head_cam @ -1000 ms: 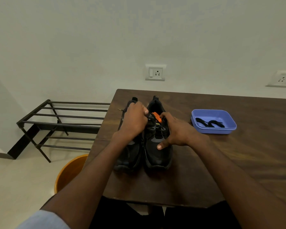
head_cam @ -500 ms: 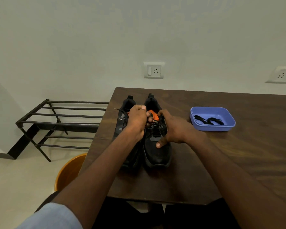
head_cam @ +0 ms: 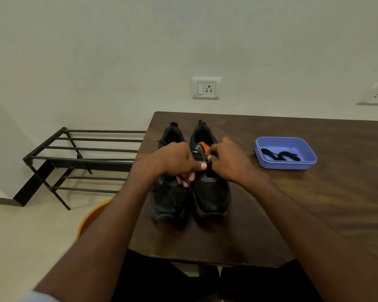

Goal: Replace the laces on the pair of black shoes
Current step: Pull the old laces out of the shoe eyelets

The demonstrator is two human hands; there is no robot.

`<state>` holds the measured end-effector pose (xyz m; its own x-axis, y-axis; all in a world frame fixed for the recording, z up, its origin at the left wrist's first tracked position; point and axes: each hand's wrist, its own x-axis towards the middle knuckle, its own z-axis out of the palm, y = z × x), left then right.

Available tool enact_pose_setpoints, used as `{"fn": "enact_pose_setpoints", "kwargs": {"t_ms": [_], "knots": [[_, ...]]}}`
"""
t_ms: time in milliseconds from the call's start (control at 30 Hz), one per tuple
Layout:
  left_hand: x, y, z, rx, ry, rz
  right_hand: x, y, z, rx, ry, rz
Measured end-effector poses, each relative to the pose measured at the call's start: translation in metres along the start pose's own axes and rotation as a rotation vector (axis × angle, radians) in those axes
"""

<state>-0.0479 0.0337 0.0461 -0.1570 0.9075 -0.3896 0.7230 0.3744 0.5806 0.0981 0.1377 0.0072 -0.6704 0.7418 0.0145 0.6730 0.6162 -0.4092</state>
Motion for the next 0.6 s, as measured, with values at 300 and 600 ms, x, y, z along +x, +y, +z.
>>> {"fn": "enact_pose_setpoints", "kwargs": {"t_ms": [300, 600], "knots": [[0.023, -0.004, 0.013, 0.228, 0.331, 0.219, -0.001, -0.008, 0.009, -0.051, 0.075, 0.048], [0.034, -0.007, 0.027, 0.240, 0.245, 0.208, -0.001, 0.015, -0.009, 0.526, 0.057, 0.406]]}}
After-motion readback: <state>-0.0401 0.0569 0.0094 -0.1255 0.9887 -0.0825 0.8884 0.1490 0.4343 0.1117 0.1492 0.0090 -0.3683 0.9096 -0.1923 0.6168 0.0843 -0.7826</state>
